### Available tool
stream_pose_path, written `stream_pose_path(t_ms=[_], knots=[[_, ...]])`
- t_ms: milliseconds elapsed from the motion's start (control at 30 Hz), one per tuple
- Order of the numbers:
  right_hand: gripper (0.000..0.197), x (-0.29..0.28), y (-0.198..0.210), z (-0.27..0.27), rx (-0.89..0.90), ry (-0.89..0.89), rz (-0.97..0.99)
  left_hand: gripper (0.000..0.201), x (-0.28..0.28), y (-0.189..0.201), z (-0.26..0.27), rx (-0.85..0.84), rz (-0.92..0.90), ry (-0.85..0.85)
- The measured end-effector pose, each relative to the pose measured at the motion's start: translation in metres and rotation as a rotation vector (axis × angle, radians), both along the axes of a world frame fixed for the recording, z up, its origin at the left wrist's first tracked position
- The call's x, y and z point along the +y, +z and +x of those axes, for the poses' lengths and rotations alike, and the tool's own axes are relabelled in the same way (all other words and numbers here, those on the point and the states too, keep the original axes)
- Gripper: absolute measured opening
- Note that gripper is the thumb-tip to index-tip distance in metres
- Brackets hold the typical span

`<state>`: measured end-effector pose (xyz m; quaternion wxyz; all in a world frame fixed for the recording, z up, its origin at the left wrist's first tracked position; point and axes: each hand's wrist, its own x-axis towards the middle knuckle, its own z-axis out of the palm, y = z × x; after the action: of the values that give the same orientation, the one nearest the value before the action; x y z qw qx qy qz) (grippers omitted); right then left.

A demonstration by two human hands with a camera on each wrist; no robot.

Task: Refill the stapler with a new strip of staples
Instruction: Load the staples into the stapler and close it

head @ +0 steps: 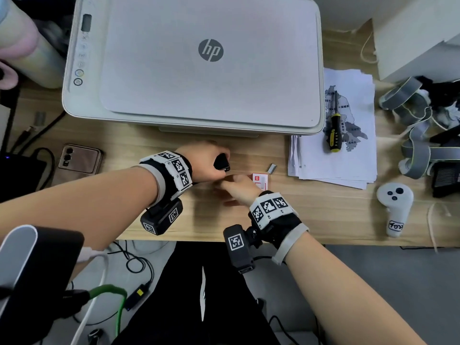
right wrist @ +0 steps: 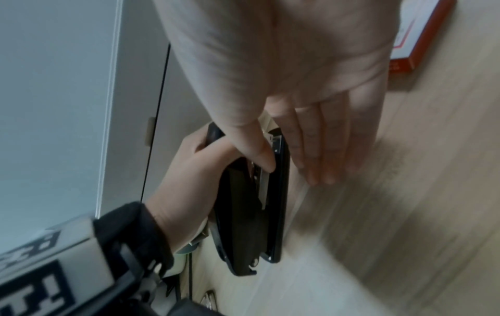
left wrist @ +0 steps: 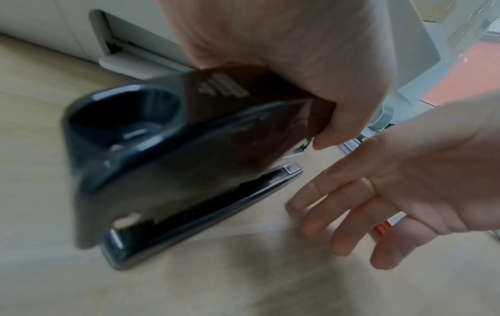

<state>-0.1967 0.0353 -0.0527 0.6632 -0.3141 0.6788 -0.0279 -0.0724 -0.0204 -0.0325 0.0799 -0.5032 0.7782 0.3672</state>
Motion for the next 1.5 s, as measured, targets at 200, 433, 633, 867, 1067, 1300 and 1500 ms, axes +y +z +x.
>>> stream_pose_path(t_ms=[200,433,633,867,1067,1300,1500], knots=[[0.01,0.002,0.007,0.011,-0.06,0.07,-0.04,0.031,0.005,0.0,0.007,0.06,-0.001,0.117],[0.057,0.002,0.012,0.016,0.065,0.256,-0.287,0.031,0.014,-0.006,0.002,0.095,-0.013,0.702],[0.089,0.001,0.015,0.019,0.284,0.266,-0.396,0.035,0.012,-0.004,-0.012,0.164,0.052,0.857],[0.053,-0.001,0.012,0.023,0.431,0.335,-0.493,0.067,0.013,-0.002,-0.005,0.233,0.255,0.71],[0.031,0.01,0.013,0.01,0.39,0.208,-0.418,0.032,0.01,-0.008,0.017,0.348,0.308,0.657],[0.022,0.017,0.012,0.007,0.393,0.241,-0.434,0.041,0.016,-0.023,0.032,0.424,0.231,0.561],[0.024,0.017,0.007,0.006,0.387,0.23,-0.457,0.038,0.018,-0.027,0.03,0.443,0.209,0.615]])
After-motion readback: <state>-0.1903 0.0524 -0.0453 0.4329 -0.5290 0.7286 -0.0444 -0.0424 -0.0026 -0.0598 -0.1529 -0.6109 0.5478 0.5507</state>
